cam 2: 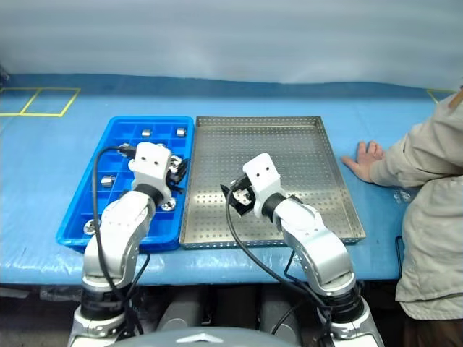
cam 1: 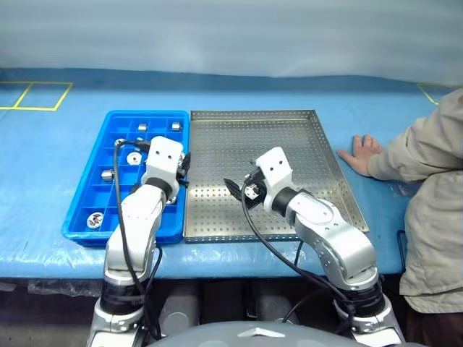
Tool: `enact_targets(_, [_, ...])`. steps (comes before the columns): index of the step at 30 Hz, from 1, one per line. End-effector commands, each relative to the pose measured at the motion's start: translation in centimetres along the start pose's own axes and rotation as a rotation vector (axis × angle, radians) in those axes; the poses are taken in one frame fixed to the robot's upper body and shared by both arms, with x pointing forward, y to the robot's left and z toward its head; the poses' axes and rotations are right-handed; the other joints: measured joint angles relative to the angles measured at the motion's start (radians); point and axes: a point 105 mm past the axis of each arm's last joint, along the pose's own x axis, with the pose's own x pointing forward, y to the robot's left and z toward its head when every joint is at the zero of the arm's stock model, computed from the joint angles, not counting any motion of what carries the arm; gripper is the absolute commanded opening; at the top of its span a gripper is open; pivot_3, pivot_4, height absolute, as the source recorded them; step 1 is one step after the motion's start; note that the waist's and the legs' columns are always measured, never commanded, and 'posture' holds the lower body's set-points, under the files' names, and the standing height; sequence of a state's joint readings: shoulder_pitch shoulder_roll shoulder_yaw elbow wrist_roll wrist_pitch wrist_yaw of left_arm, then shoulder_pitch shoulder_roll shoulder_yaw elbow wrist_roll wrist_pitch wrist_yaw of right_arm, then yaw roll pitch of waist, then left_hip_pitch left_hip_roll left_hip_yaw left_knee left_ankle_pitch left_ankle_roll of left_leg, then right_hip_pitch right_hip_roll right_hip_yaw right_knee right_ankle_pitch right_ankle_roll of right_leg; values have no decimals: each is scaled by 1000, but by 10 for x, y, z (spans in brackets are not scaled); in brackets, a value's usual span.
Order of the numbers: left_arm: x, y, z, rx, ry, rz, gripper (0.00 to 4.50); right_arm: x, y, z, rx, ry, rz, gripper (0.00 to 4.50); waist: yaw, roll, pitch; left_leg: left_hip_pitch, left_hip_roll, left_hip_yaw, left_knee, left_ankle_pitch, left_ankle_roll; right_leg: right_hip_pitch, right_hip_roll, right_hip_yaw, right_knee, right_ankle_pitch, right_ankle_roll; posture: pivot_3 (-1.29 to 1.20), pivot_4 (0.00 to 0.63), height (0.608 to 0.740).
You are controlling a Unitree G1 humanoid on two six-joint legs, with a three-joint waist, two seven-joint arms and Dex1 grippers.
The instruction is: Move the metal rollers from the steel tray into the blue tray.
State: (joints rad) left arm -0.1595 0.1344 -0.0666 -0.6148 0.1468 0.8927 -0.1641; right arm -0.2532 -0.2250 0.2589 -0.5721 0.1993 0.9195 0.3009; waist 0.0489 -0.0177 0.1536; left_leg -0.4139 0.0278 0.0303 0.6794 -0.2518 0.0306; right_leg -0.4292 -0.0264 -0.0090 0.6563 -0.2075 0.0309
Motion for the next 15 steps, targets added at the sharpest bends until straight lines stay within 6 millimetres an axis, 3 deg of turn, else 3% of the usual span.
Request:
enact_targets(1, [-17, 15, 10, 42, -33, 103, 1715, 4, 9, 11, -19, -49, 62, 4500, 14, 0, 0, 0, 0, 0, 0, 0, 0, 0, 0, 0, 0, 0, 0, 255, 150, 740])
enact_targets(7, [-34, 39, -11, 21, 57, 252, 1715, 6, 20, 8, -25, -39, 115, 4500, 41, 0, 0, 0, 1, -1, 0, 0, 0, 0, 0, -2, 0, -3, -5, 311, 150, 740])
enact_targets(15, [-42, 50, -27, -48, 121, 368, 1715, 4, 26, 2, 5, -23, 127, 4500, 62, 0, 0, -1, 0, -3, 0, 0, 0, 0, -1, -4, -1, -3, -5, 320, 150, 740])
